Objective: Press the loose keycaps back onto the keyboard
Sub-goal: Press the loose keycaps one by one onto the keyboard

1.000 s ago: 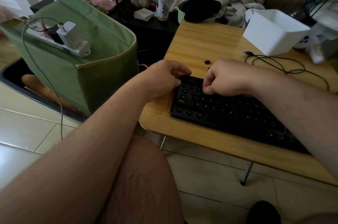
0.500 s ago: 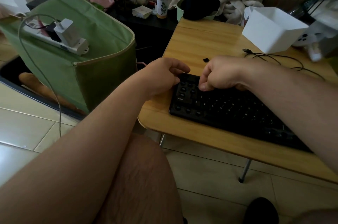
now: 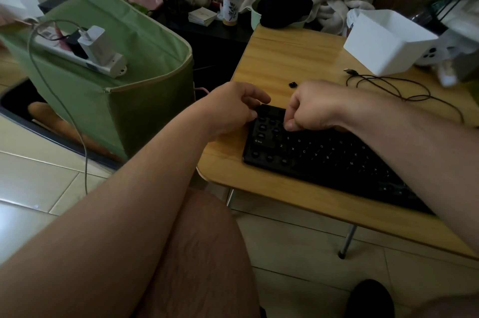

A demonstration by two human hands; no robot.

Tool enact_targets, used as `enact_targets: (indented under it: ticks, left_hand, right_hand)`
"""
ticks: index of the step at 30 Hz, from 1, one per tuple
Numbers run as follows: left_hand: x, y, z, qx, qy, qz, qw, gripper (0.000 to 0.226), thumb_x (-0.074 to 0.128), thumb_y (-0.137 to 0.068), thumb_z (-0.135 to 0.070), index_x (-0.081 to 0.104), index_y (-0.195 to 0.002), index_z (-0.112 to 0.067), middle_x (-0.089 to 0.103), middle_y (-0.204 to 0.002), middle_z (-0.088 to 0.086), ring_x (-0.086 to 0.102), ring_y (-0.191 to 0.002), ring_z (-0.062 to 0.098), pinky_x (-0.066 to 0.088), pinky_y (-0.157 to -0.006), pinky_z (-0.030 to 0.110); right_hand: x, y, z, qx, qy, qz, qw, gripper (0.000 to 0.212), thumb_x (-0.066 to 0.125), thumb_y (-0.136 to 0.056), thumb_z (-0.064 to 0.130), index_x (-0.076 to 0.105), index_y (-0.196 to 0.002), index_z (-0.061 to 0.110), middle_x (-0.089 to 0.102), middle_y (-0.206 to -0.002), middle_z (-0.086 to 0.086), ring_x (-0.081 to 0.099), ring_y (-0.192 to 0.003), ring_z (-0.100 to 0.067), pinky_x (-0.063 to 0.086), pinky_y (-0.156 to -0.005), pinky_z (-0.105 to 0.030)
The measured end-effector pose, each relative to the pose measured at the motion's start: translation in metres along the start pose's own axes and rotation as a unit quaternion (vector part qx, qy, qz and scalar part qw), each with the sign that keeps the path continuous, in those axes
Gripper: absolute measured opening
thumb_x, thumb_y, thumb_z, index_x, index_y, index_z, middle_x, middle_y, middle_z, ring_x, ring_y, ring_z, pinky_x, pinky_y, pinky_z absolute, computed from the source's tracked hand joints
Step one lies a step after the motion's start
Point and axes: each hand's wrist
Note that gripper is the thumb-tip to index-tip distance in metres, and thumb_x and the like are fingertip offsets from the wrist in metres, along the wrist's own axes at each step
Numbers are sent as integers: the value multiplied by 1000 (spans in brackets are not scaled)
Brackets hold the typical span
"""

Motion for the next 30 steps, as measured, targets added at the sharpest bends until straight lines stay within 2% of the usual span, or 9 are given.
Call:
enact_targets:
  ticks: [6, 10, 13, 16, 18, 21, 25, 28, 30]
  left_hand:
    - [0, -1, 0, -6, -1, 2, 1000, 46, 61, -96, 2, 72, -121, -35, 66, -116, -12, 60, -118, 11, 51, -107, 41]
    - [0, 1, -1, -11, 6, 3, 1000, 47, 59, -97, 2, 72, -120, -36, 65, -117, -12, 59, -118, 11, 50, -104, 38]
    - [-1, 1, -4, -28, 14, 6, 999, 48, 57, -96, 3, 72, -119, -36, 66, -122, -7, 59, -117, 12, 50, -92, 30]
    - [4, -2, -9, -43, 24, -14, 999, 39, 58, -96, -4, 73, -116, -35, 69, -116, -6, 62, -109, 12, 48, -78, 26]
    - [9, -6, -16, -30, 9, -49, 998, 28, 62, -97, -15, 73, -115, -35, 68, -113, -6, 63, -104, 12, 48, -75, 26]
    - [13, -19, -35, 12, -74, -77, 994, 27, 65, -97, -26, 70, -121, -37, 63, -124, -6, 61, -104, 12, 51, -77, 29]
    - [21, -52, -58, 63, -192, -69, 977, 49, 60, -97, -12, 60, -140, -34, 55, -147, 2, 61, -108, 17, 54, -70, 26]
    - [35, -77, -62, 76, -284, -40, 955, 52, 61, -98, -15, 56, -147, -32, 51, -152, 5, 56, -129, 24, 54, -90, 32]
    - [42, -90, -59, 78, -356, -28, 931, 45, 59, -100, -20, 59, -144, -32, 55, -149, 5, 53, -132, 26, 49, -98, 35]
  right_hand:
    - [5, 4, -2, 13, -28, -7, 999, 10, 82, -87, 25, 72, -89, 25, 66, -94, 3, 58, -84, -12, 40, -61, -25]
    - [0, 4, -9, 15, -124, -2, 992, 8, 84, -85, 21, 77, -81, 23, 71, -94, 0, 64, -93, -19, 50, -74, -31]
    - [2, 6, -14, 3, -176, -19, 984, 12, 87, -82, 24, 76, -77, 22, 71, -89, 0, 65, -90, -18, 49, -73, -31]
    - [10, 10, -15, -22, -120, -51, 991, 16, 88, -81, 30, 74, -77, 24, 70, -86, 6, 63, -85, -12, 44, -65, -28]
    - [15, 15, -17, -45, -124, -84, 988, 17, 87, -82, 32, 73, -78, 24, 69, -84, 7, 63, -81, -10, 45, -63, -27]
    - [19, 25, -32, -62, -170, -127, 975, 18, 86, -83, 36, 72, -77, 26, 68, -80, 9, 62, -75, -8, 42, -60, -26]
    - [21, 37, -59, -59, -209, -199, 956, 16, 82, -85, 37, 70, -80, 28, 66, -77, 7, 60, -69, -9, 40, -58, -26]
    - [23, 39, -67, -67, -259, -236, 934, 16, 82, -86, 35, 70, -78, 27, 65, -71, 5, 56, -61, -6, 41, -57, -25]
    - [23, 40, -68, -80, -269, -247, 928, 16, 82, -86, 35, 70, -77, 27, 63, -69, 8, 54, -57, 0, 40, -55, -22]
Point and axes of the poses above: each hand's wrist, its own y-axis away from the middle knuckle, its own x-axis out of the palm, z = x × y
